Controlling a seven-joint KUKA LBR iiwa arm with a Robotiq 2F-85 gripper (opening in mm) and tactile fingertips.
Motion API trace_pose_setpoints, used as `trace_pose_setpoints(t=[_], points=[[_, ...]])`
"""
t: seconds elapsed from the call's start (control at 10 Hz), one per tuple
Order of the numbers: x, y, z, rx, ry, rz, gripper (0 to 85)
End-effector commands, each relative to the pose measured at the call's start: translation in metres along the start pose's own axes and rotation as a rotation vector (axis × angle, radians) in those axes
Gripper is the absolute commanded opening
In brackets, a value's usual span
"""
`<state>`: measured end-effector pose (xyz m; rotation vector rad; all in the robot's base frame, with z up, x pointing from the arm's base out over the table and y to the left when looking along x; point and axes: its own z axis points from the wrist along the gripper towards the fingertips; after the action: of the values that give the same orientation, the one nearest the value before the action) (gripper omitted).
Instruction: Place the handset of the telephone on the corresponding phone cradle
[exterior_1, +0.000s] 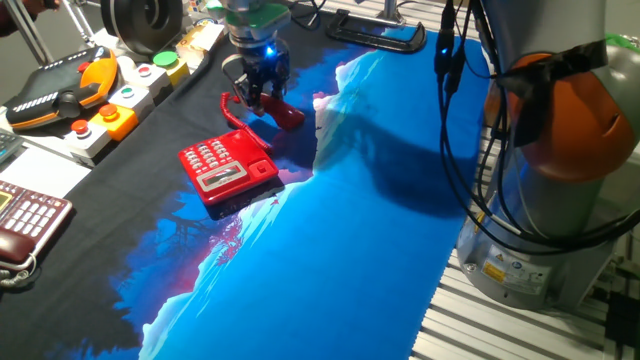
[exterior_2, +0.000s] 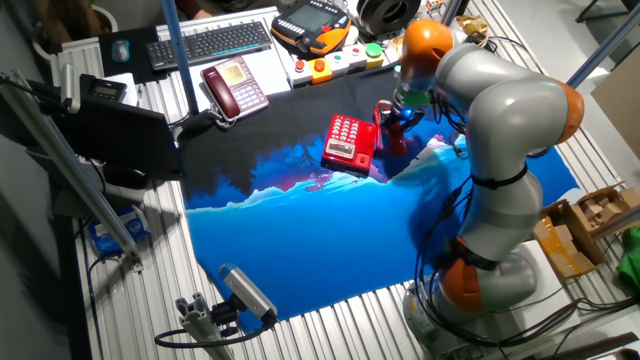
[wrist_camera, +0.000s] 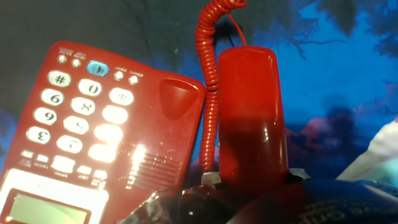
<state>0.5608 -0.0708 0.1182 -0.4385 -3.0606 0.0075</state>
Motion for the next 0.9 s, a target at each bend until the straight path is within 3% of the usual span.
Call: trace_pose_setpoints(t=[0.0,0.2,0.6,0.8], points=[[0.0003,0.0049,-0.0006,0.005,-0.003,0.011,0.7],[-0.0014,0.0043,-0.0043,0.011,-0.003,0.010,0.7],[-0.0015,0.0035,-0.0042,-0.017,-0.001,0.042,0.7],[-0.0015,0.0035,-0.0042,0.024,-0.018,0.101,0.7]])
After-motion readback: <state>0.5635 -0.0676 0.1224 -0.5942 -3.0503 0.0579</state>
